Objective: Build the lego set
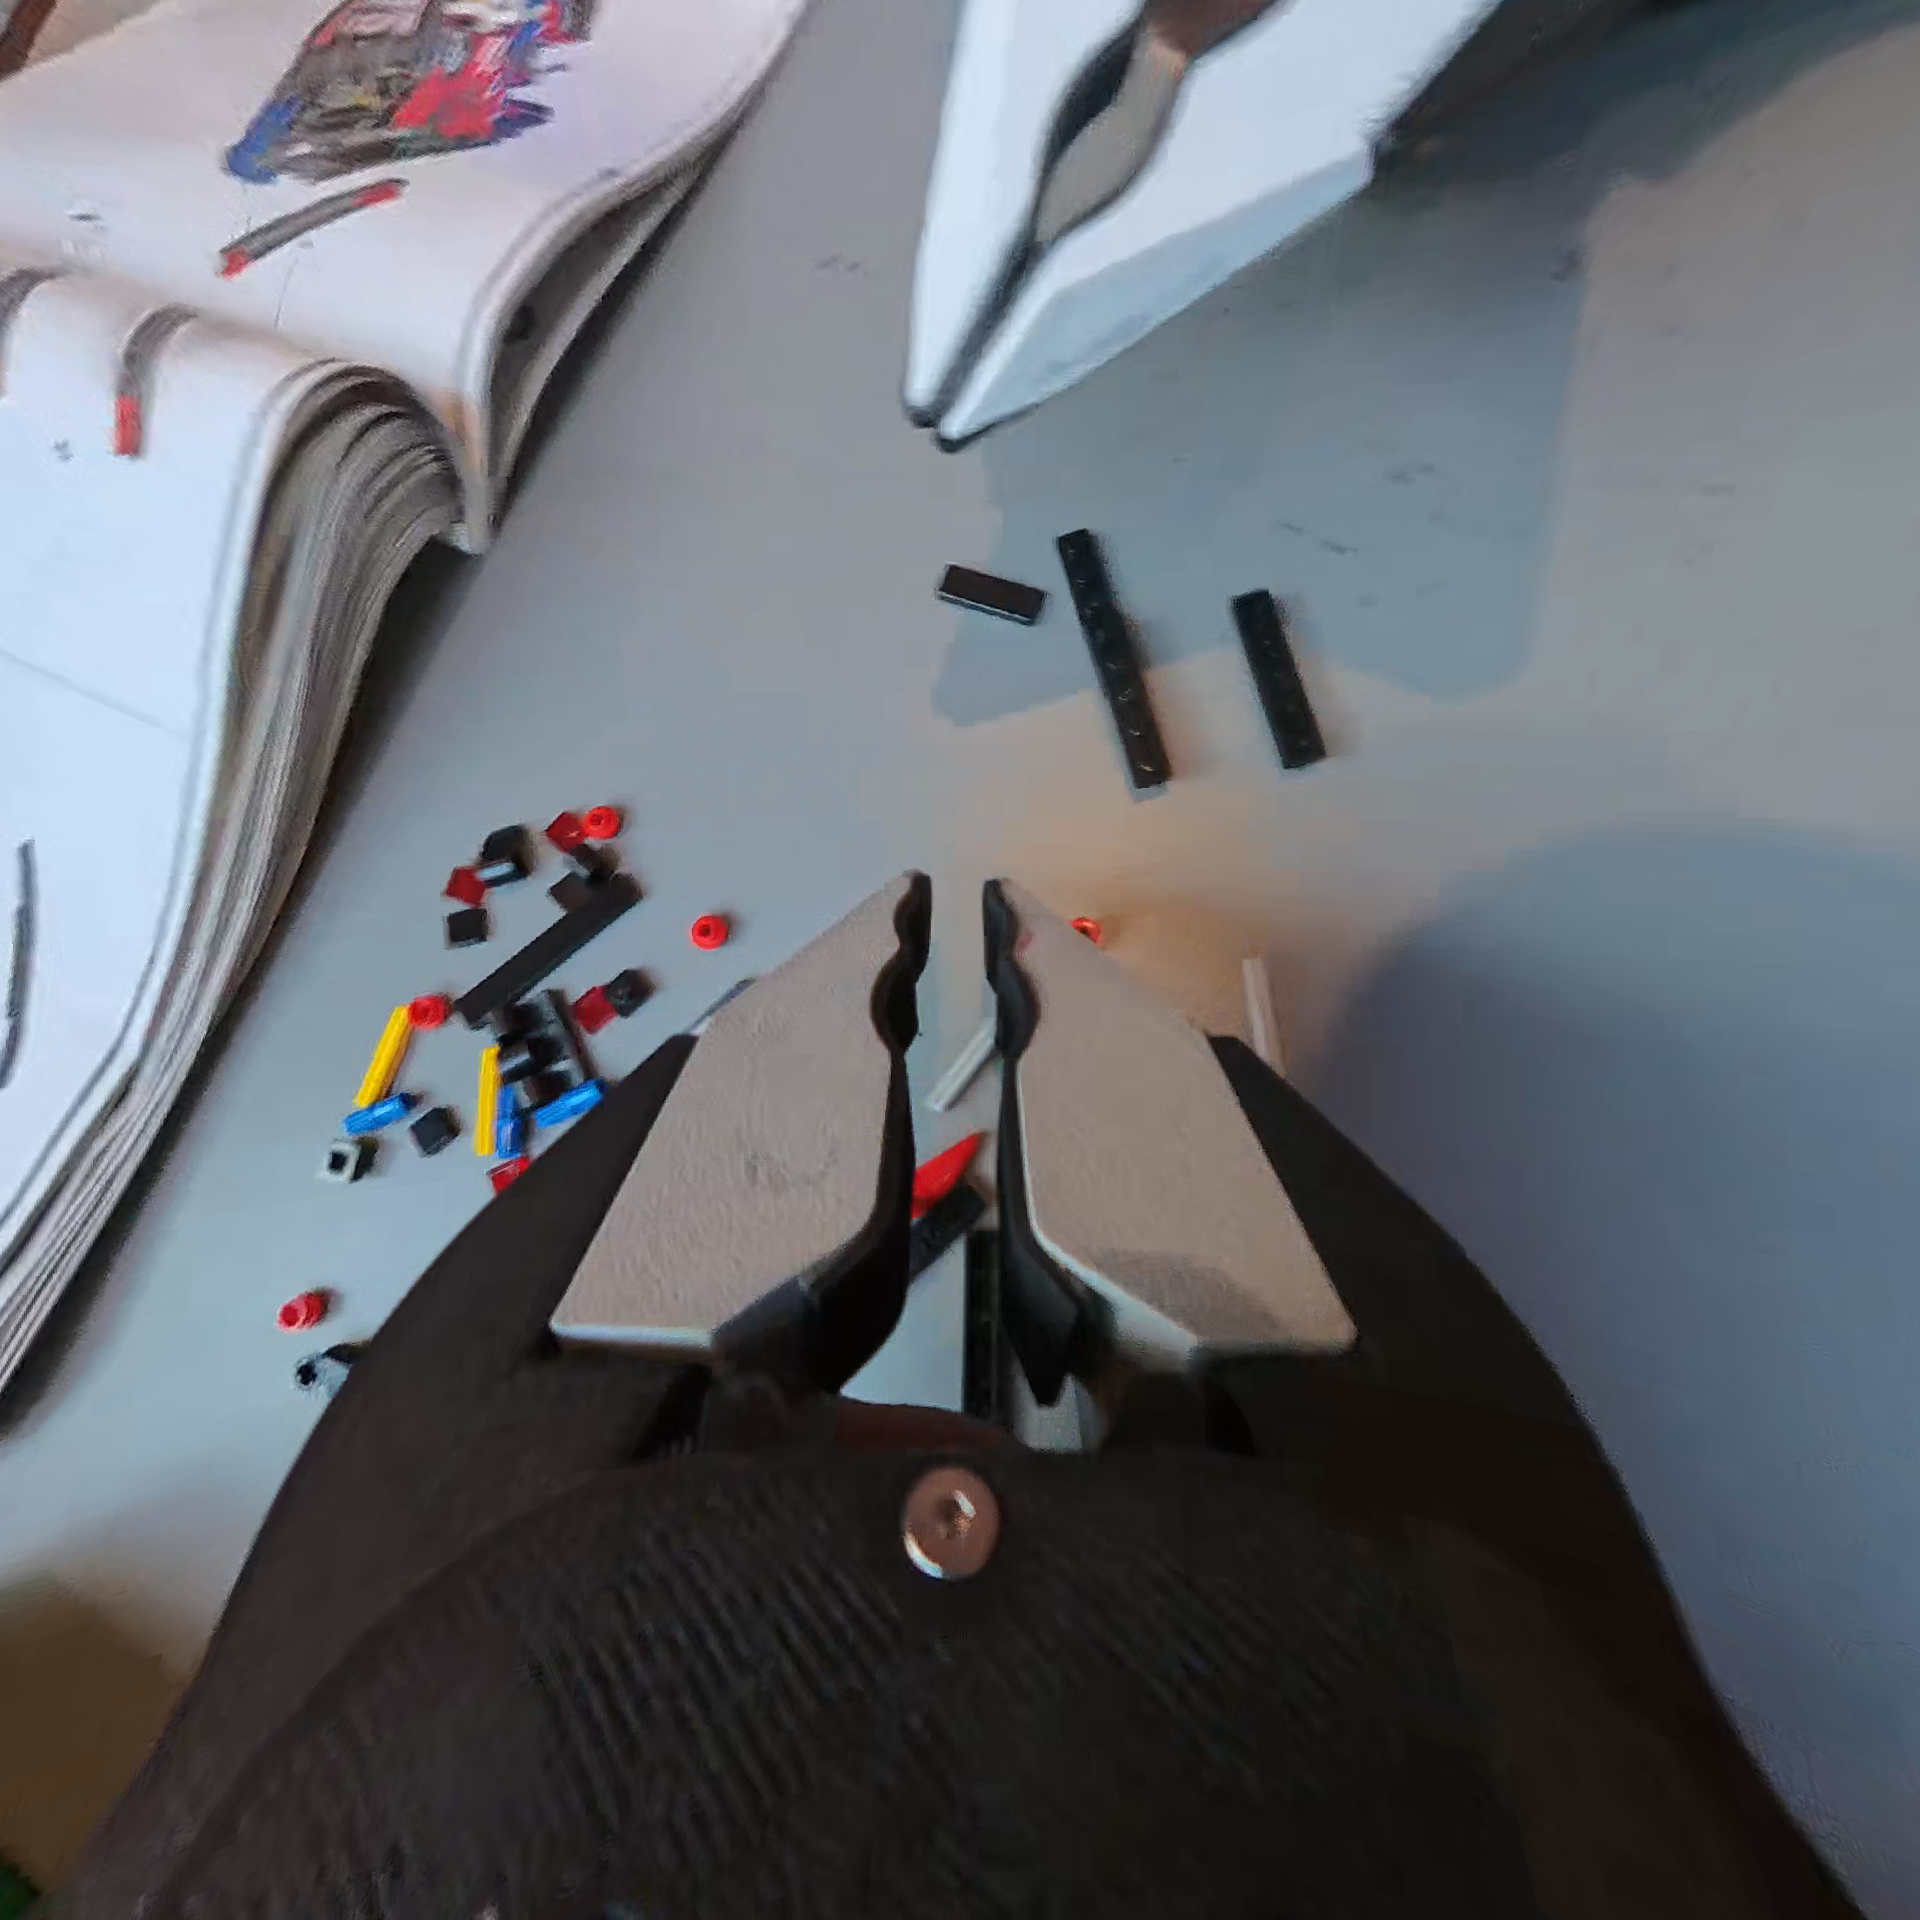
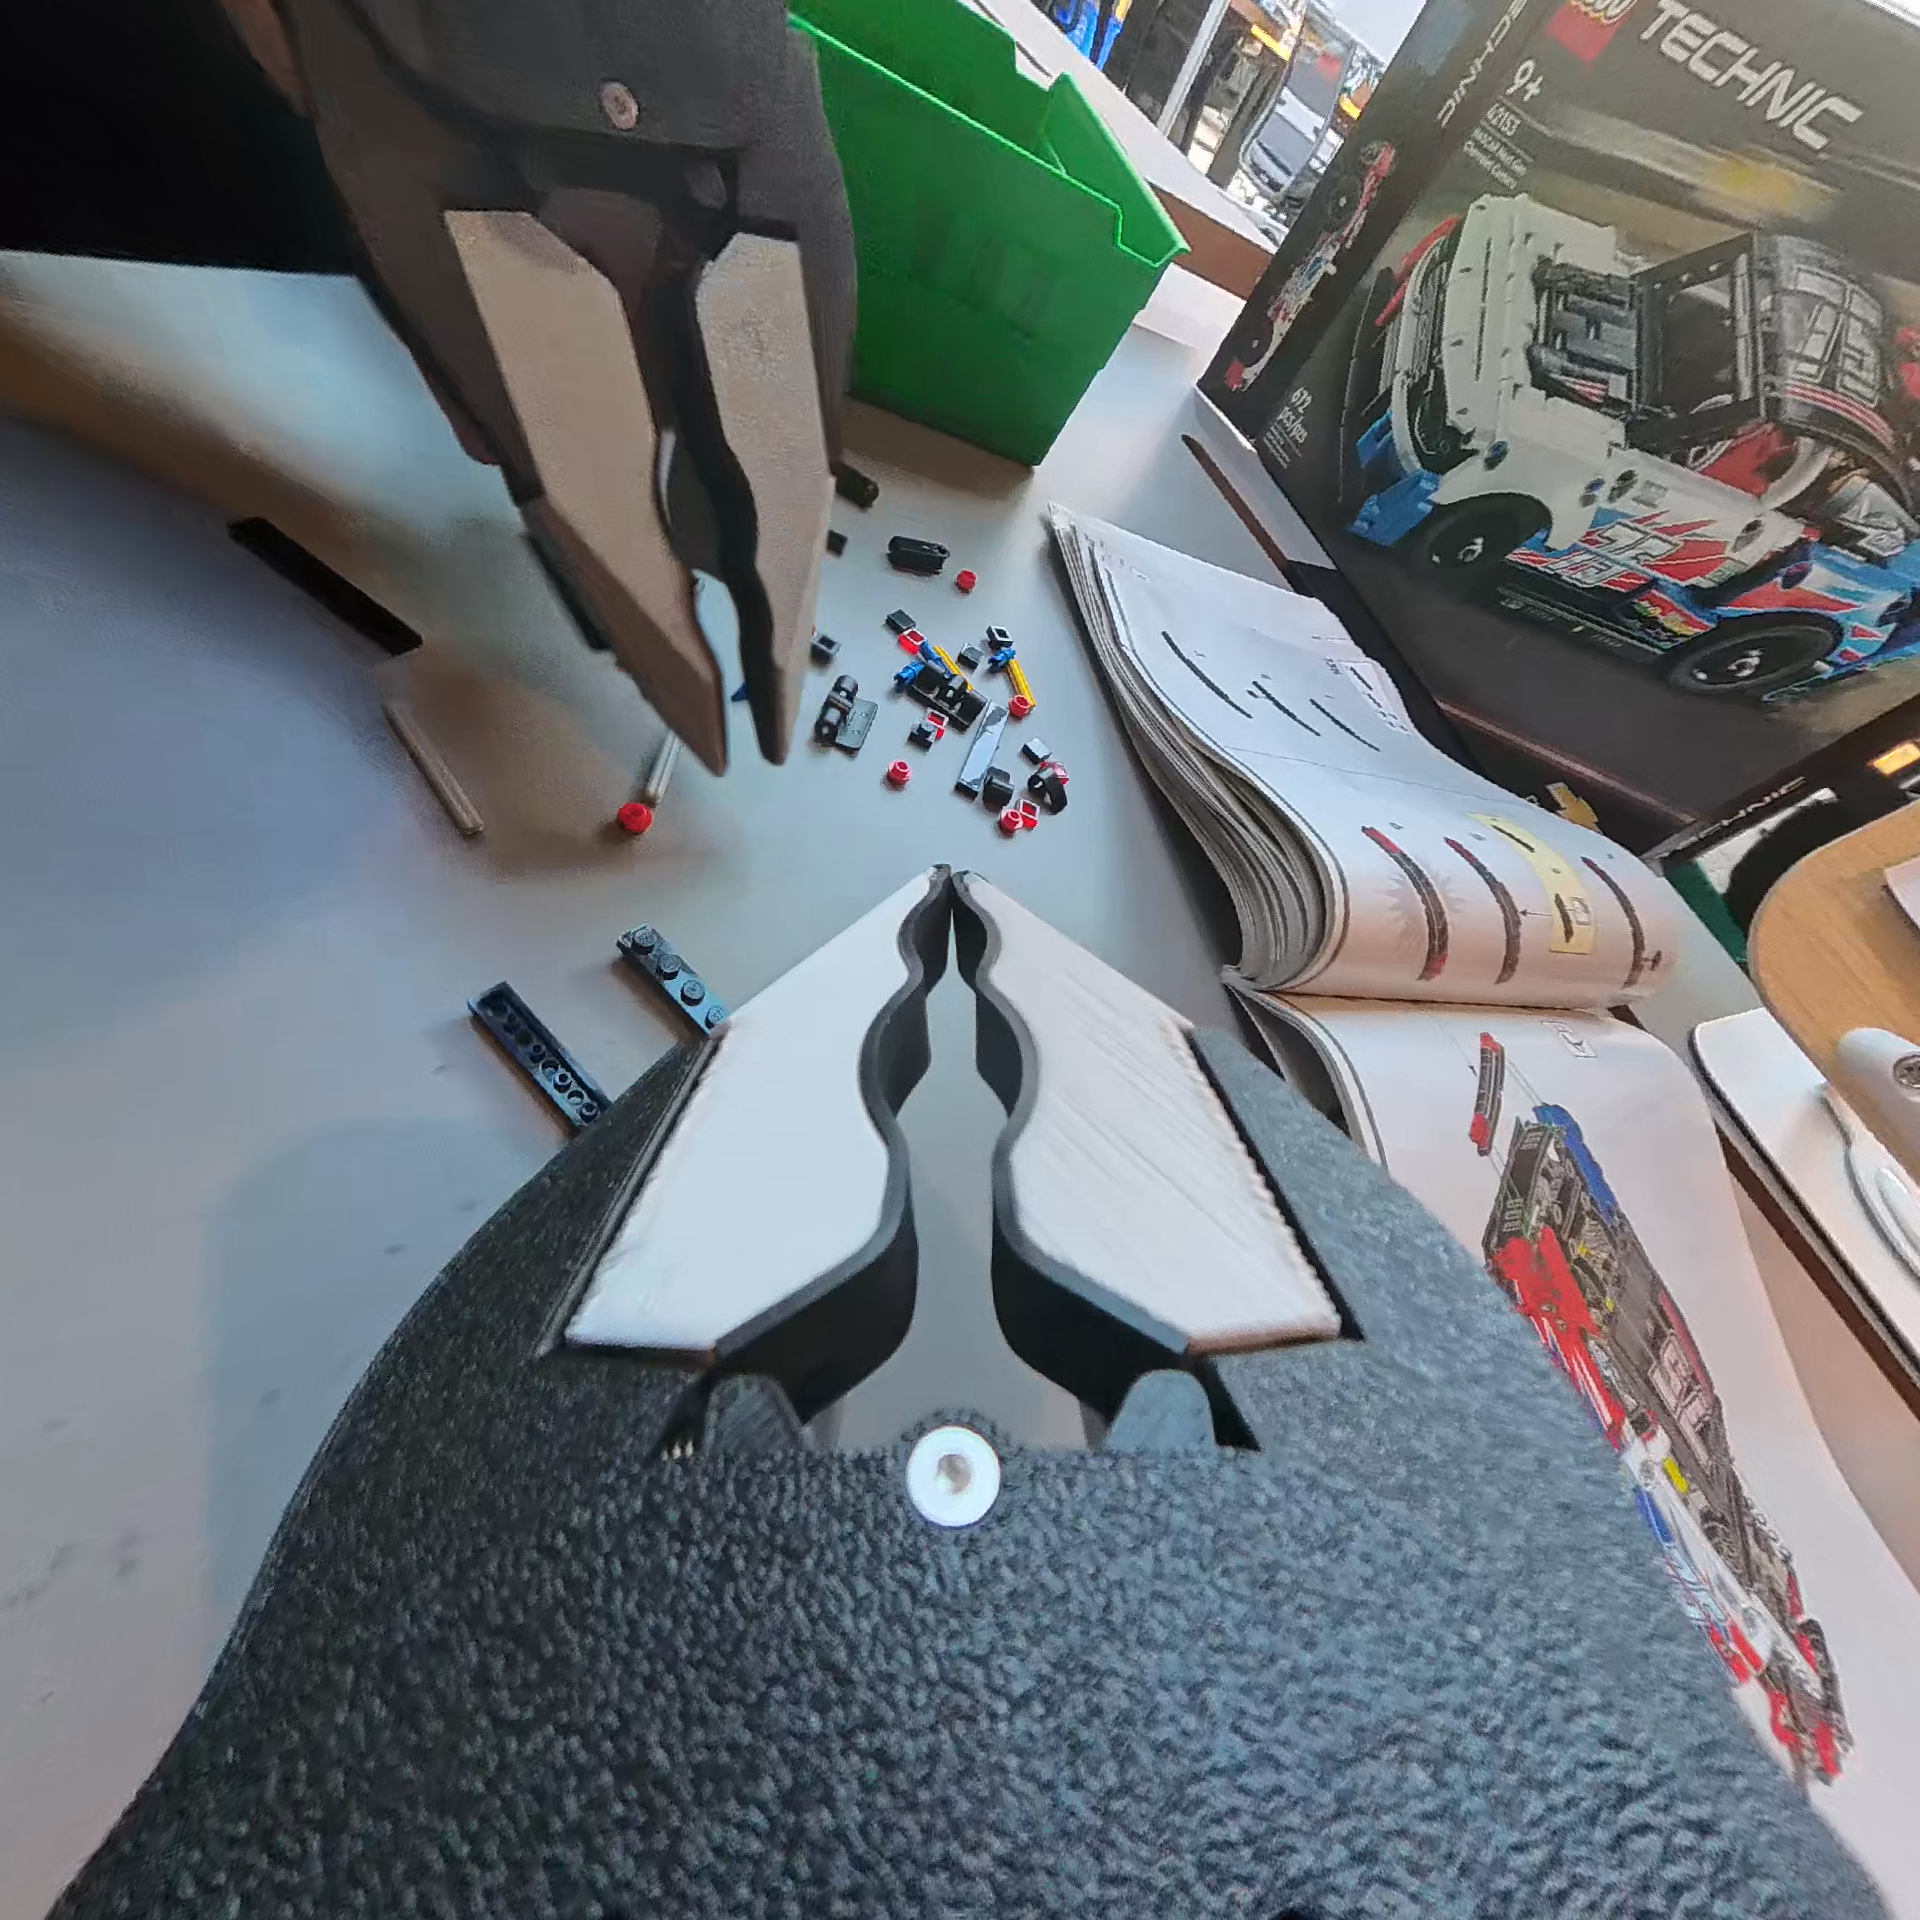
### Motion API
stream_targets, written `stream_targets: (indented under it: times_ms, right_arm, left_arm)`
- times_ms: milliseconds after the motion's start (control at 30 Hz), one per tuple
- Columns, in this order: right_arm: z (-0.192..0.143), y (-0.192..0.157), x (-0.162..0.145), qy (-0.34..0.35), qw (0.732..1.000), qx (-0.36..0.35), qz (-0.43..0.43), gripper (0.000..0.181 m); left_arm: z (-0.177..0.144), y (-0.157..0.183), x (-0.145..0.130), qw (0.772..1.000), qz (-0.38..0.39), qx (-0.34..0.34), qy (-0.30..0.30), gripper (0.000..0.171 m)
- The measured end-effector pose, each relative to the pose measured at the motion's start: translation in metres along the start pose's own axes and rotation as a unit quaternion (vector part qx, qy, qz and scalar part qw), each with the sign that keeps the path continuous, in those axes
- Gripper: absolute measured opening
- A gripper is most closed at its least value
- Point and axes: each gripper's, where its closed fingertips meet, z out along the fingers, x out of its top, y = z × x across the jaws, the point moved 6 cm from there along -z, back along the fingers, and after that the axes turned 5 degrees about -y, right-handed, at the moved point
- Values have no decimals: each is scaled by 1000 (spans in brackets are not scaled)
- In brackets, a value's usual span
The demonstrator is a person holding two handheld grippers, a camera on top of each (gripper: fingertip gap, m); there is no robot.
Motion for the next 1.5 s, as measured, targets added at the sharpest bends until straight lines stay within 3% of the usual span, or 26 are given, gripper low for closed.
stream_targets:
  times_ms: [133, 600, 867, 1167, 1500]
  right_arm:
    - [0, -1, 0, 3, 1000, 8, 7, 0]
    - [3, -7, -4, -14, 999, 31, -8, 0]
    - [-1, -26, -17, -65, 987, 139, -53, 10]
    - [10, -32, -19, -101, 978, 170, -72, 20]
    - [14, -31, -25, -116, 972, 198, -48, 9]
  left_arm:
    - [3, 17, -3, 998, 42, -46, -15, 7]
    - [12, 22, -6, 996, 50, -57, -37, 5]
    - [17, 31, 1, 996, 60, -63, -25, 4]
    - [17, 32, 1, 996, 57, -66, -24, 4]
    - [19, 34, 4, 996, 65, -58, -24, 4]
